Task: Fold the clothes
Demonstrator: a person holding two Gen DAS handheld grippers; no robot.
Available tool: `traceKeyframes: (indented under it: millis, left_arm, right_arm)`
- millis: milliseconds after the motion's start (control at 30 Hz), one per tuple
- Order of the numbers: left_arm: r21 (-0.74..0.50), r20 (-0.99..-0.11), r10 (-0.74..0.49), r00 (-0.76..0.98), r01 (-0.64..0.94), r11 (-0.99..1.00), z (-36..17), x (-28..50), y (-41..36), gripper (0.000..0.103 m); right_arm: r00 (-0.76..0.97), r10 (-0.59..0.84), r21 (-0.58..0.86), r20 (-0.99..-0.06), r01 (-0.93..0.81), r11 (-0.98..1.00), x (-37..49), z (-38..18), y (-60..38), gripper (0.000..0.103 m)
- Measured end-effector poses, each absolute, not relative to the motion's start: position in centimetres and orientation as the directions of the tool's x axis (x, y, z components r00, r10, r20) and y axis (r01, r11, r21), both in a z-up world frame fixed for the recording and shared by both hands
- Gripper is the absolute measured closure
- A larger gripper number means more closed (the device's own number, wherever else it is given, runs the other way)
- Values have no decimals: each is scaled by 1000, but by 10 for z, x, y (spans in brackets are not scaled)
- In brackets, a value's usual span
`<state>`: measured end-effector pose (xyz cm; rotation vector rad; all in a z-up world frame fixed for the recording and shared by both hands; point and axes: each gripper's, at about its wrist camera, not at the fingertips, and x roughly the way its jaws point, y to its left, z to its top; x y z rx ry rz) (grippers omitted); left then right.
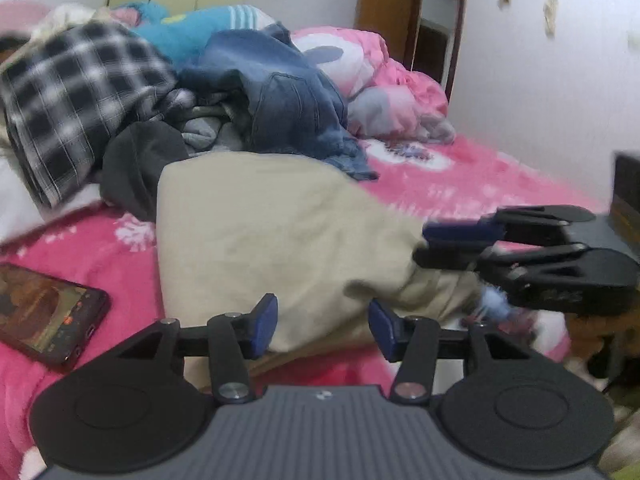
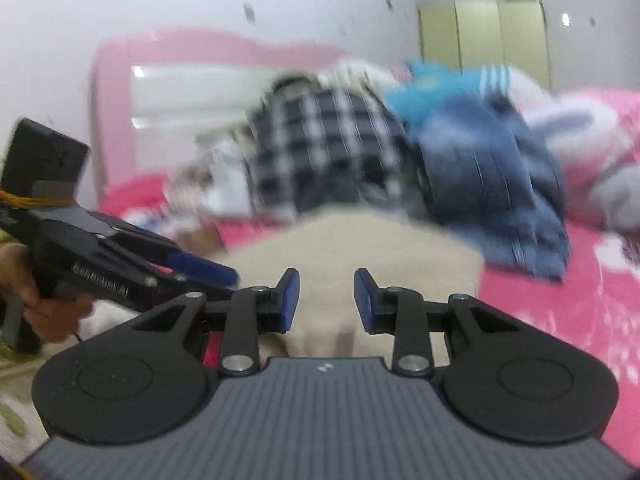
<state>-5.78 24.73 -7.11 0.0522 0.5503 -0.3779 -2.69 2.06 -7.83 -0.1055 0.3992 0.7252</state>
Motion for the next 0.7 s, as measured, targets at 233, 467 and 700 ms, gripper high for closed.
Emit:
traceKeyframes:
  millis: [233, 467, 700]
  left_arm:
    - [-8, -501, -341, 795, 390, 921, -46, -79, 240, 49]
    - [-253, -338, -527, 780, 464, 849, 4, -89, 265, 46]
    - [30, -561, -213, 800, 277, 960, -39, -30, 236, 44]
  right_arm:
    - [685, 646, 142, -336, -641, 754, -17, -56, 2, 75]
    - [735, 624, 263, -265, -567, 781, 9, -32, -20, 75]
    - [684, 581, 274, -442, -514, 813, 17, -102, 6, 78]
